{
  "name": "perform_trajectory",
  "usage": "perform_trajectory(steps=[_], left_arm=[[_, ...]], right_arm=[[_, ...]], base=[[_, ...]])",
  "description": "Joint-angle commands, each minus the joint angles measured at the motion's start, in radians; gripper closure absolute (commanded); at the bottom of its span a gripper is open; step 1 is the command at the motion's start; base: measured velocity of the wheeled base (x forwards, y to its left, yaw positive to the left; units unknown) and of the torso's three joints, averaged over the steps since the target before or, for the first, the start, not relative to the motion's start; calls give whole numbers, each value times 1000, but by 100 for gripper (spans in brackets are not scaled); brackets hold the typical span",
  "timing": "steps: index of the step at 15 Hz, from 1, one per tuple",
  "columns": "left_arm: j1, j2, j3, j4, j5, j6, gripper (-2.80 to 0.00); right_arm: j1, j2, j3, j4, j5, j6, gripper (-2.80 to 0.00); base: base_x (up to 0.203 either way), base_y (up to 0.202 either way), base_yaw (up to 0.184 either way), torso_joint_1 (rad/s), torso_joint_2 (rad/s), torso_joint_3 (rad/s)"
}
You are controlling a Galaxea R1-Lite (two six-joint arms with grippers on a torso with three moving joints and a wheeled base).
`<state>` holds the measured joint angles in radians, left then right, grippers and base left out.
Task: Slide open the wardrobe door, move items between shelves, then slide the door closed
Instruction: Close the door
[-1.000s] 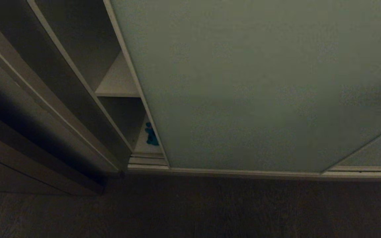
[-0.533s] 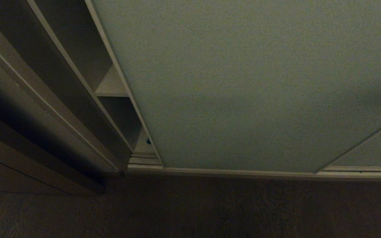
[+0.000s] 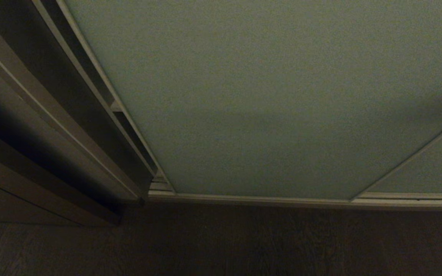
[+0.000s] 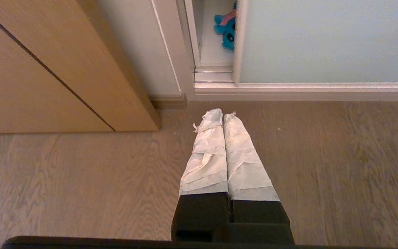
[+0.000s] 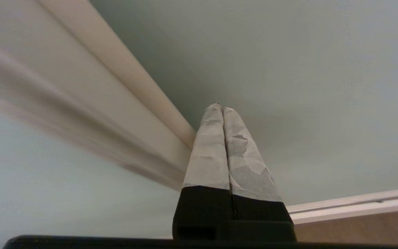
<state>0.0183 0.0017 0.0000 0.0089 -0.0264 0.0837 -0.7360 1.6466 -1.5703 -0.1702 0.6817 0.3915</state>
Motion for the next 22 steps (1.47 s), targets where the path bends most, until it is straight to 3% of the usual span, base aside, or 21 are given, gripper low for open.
perform_trajectory(steps=[1, 10, 16, 19, 22], left_arm=[[0, 1, 0, 0, -1, 1, 0], [1, 1, 0, 0, 0, 1, 0], [2, 1, 0, 0, -1, 1, 0], [1, 1, 0, 0, -1, 1, 0], [0, 1, 0, 0, -1, 1, 0]], right_arm=[[22, -43, 26, 0, 2, 1, 0], [115, -140, 167, -29, 0, -4, 0], [68, -167, 212, -47, -8, -14, 0], [72, -229, 287, -25, -8, -86, 0], [146, -338, 417, 67, -54, -204, 0]], base=[[0, 0, 0, 0, 0, 0], [0, 0, 0, 0, 0, 0], [0, 0, 0, 0, 0, 0], [0, 0, 0, 0, 0, 0], [0, 0, 0, 0, 0, 0]])
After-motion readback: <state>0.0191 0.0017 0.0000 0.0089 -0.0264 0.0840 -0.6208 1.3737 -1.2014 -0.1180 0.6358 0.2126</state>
